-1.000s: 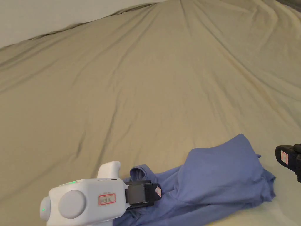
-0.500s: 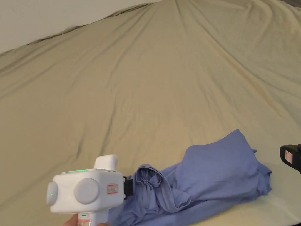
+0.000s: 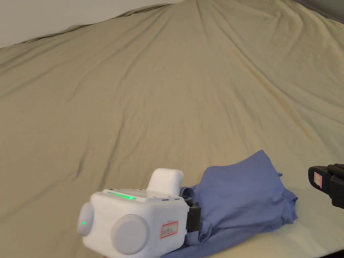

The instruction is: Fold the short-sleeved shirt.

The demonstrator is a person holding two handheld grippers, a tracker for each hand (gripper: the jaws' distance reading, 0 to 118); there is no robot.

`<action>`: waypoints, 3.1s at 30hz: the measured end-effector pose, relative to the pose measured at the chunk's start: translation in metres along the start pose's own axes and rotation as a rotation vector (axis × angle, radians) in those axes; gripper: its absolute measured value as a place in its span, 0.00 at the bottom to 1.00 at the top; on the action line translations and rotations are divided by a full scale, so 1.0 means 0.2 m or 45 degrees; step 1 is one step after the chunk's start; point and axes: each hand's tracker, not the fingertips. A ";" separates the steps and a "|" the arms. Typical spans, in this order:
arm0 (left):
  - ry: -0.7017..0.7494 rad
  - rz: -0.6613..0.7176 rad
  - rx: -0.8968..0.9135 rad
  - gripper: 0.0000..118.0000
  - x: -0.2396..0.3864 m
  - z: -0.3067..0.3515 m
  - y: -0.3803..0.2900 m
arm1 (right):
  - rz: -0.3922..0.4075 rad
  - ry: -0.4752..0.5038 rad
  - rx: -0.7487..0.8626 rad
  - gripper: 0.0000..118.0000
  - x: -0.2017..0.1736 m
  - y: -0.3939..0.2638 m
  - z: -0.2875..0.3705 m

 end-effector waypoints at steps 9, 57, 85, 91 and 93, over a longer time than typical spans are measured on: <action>-0.260 0.570 0.416 1.00 -0.87 0.54 -0.38 | 0.040 0.036 -0.020 0.02 -0.11 0.02 -0.01; 0.219 0.368 -0.199 0.93 -0.39 -0.21 0.09 | -0.096 0.123 -0.043 0.02 0.14 -0.06 -0.09; 0.034 0.116 -0.191 0.03 -0.05 -0.35 0.16 | -0.014 0.111 -0.122 0.02 0.00 -0.04 -0.12; 0.148 0.211 0.208 0.03 -0.24 0.39 0.03 | 0.210 0.324 -0.115 0.02 -0.40 0.13 -0.25; 0.256 0.263 0.237 0.03 -0.35 0.52 -0.07 | 0.297 0.393 -0.168 0.02 -0.57 0.14 -0.37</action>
